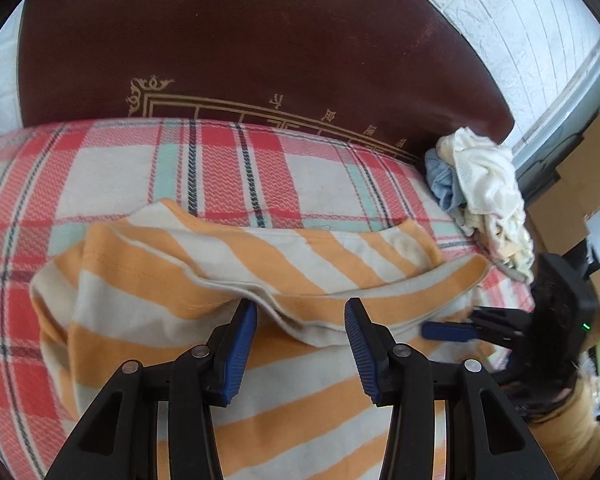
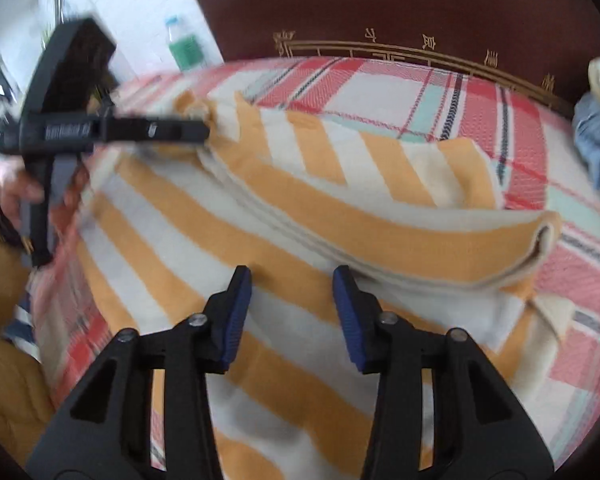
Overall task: Fold clothes
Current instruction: 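Open both grippers and smooth the folded striped shirt flat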
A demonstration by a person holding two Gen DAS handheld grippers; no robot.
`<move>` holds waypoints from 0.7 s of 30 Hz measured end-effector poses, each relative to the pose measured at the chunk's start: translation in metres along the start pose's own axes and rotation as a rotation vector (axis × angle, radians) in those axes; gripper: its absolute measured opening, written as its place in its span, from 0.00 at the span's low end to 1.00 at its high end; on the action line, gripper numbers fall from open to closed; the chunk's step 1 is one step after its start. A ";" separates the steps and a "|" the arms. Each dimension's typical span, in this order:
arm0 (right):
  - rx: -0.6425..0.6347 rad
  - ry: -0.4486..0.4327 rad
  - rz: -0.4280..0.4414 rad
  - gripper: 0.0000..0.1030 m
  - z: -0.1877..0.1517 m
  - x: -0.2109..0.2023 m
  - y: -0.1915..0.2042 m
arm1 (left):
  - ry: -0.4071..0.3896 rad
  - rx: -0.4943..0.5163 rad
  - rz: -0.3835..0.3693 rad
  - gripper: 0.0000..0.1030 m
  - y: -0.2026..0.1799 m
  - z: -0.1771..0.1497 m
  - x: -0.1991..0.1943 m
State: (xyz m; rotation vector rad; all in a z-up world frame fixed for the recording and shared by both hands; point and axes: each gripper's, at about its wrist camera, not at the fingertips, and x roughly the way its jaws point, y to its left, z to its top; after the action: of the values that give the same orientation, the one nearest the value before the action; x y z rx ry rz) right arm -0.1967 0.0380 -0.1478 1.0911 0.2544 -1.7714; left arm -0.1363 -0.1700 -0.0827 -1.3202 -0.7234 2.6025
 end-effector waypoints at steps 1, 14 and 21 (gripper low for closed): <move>0.029 -0.018 0.006 0.42 0.004 0.001 -0.006 | 0.006 0.008 0.001 0.45 -0.002 -0.001 0.000; 0.066 -0.127 -0.093 0.42 0.045 0.002 -0.028 | 0.085 0.068 -0.072 0.53 -0.028 0.012 0.035; 0.050 -0.093 -0.129 0.42 0.032 -0.006 -0.035 | 0.005 0.110 0.087 0.53 -0.027 0.009 0.022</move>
State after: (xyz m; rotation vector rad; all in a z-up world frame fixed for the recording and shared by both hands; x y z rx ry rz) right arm -0.2429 0.0392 -0.1354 1.0439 0.2291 -1.9478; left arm -0.1598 -0.1423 -0.0813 -1.3543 -0.5245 2.6620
